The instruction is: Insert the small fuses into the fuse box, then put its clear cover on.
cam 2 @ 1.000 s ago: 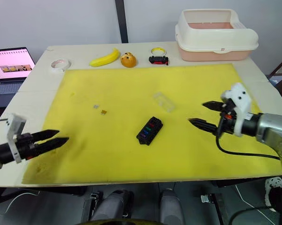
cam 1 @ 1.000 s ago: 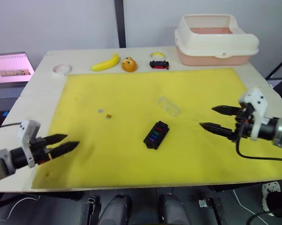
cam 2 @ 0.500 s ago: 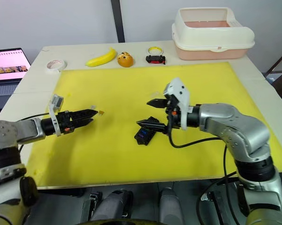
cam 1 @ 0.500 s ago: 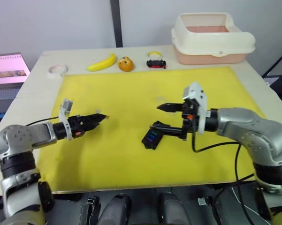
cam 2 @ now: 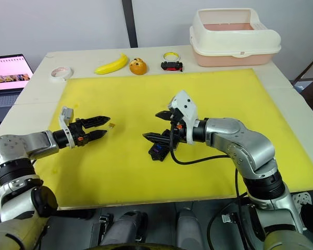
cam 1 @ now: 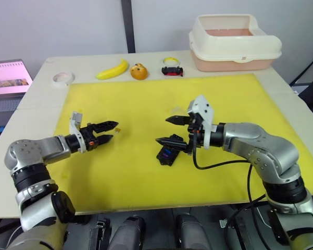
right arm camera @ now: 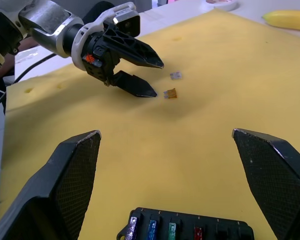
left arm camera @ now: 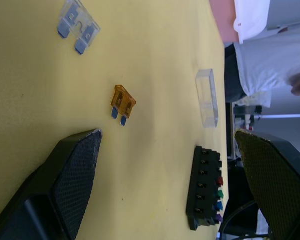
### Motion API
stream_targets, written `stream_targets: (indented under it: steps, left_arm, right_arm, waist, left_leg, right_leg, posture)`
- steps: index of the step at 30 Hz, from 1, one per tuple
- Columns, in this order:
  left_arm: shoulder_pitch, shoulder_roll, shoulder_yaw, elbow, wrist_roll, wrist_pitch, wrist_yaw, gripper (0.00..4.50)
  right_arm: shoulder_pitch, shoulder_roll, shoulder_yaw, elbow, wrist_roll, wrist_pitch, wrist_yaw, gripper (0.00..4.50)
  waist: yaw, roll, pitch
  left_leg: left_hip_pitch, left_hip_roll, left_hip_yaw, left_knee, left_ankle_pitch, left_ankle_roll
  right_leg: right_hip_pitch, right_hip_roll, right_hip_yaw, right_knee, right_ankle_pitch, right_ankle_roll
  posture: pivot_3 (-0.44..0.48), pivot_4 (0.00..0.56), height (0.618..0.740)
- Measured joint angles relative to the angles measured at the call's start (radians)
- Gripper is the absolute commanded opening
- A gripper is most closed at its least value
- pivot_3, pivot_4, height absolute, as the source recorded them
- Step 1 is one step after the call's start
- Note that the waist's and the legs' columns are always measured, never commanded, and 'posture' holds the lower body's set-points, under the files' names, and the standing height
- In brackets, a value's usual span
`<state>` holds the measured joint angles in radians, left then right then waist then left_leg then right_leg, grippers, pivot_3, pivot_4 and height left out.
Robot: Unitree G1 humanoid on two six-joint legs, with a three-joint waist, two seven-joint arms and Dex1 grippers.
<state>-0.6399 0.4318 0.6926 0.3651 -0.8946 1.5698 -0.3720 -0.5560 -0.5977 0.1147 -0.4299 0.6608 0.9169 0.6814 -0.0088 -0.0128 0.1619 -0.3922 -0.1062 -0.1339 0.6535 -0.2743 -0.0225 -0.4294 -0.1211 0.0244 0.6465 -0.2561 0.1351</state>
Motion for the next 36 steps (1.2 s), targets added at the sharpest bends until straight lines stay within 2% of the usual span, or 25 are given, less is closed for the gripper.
stream_targets:
  steps: [7, 30, 35, 36]
  left_arm:
    - [0.001, -0.048, 0.01, 0.033, 0.0, -0.064, 0.001, 4.5]
    - [-0.036, -0.097, -0.063, 0.117, 0.015, -0.194, -0.023, 4.5]
    - [-0.032, -0.099, -0.094, 0.13, 0.044, -0.229, -0.021, 2.29]
    - [-0.032, -0.1, -0.098, 0.134, 0.047, -0.232, -0.02, 2.29]
  right_arm:
    - [0.009, 0.0, -0.002, -0.004, -0.009, 0.001, -0.011, 4.46]
    - [0.031, 0.0, -0.017, -0.022, -0.009, 0.018, -0.051, 4.46]
    - [0.037, -0.001, -0.022, -0.029, -0.009, 0.023, -0.056, 4.5]
    - [0.037, -0.001, -0.023, -0.031, -0.009, 0.026, -0.056, 4.5]
  waist:
    - [0.014, 0.0, 0.0]
    - [0.049, 0.001, -0.001]
    - [0.048, 0.001, -0.001]
    - [0.047, 0.001, -0.001]
  left_leg:
    - [0.0, 0.0, 0.0, 0.002, 0.0, 0.0]
    - [0.0, -0.002, -0.001, 0.01, -0.001, 0.002]
    - [0.0, -0.002, -0.001, 0.01, -0.001, 0.002]
    - [0.0, -0.002, -0.001, 0.01, -0.001, 0.002]
  right_leg:
    - [0.001, 0.0, 0.0, 0.0, 0.0, 0.0]
    - [0.006, -0.001, 0.0, 0.0, 0.0, 0.0]
    - [0.006, -0.001, -0.001, 0.0, 0.0, 0.0]
    - [0.006, -0.001, 0.0, 0.0, 0.0, 0.0]
  posture:
    - [0.0, 0.15, 0.74]
    - [0.0, 0.15, 0.74]
    - [0.0, 0.15, 0.74]
    - [0.0, 0.15, 0.74]
